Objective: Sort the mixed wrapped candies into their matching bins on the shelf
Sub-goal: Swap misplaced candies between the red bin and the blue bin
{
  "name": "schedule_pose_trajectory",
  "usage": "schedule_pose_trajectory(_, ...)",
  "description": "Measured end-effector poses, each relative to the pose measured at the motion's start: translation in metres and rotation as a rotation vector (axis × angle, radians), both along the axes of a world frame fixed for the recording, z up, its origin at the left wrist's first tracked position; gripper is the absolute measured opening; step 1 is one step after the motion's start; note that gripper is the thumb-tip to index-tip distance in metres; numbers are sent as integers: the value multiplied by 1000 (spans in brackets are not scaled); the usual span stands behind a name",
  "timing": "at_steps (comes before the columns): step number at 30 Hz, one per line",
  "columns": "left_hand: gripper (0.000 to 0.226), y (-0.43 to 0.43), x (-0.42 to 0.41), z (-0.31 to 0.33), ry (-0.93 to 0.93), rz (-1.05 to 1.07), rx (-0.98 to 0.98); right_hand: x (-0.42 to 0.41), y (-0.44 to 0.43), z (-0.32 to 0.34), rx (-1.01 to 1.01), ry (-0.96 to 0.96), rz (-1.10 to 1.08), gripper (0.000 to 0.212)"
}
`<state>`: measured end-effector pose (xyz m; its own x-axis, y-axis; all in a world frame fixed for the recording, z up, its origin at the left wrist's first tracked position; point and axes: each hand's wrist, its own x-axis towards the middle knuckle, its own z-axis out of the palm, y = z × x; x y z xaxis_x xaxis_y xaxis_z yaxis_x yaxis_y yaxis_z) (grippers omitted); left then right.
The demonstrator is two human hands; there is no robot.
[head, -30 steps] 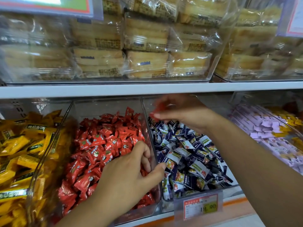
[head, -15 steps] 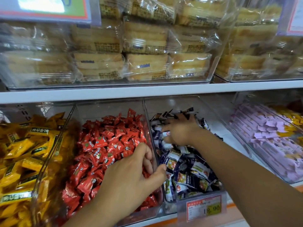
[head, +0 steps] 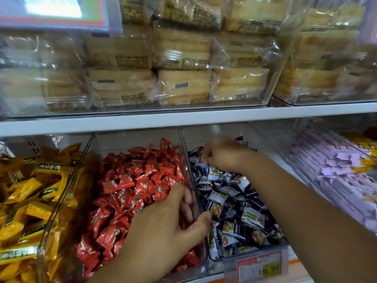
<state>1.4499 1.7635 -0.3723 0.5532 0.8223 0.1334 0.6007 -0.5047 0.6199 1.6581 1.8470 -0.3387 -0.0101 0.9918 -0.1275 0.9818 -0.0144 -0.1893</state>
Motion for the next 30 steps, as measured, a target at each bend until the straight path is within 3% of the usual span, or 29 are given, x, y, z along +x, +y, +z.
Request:
schedule_pose_trajectory(3,42,1,-1,-1,-1,1,-14,0,9,-18,-186,-102,20,47)
schedule_pose_trajectory(7,45,0,-1,0,3,-3,-12,6,8,-25,-308,42,-18,75)
schedule_pose_trajectory(11,39,-1,0,2,15,7,-29,5,6,-30,-223,95,-14,66)
schedule_pose_trajectory(16,36,-2,2,3,27,15,-17,8,3,-36,-266,260,-43,73)
schedule_pose_trajectory(20,34,-4,3,5,32,19,-6,8,3,-34,-264,281,-29,73)
schedule_pose_trajectory(30,35,-4,2,3,15,12,14,24,-41,15,-97,458,-54,82)
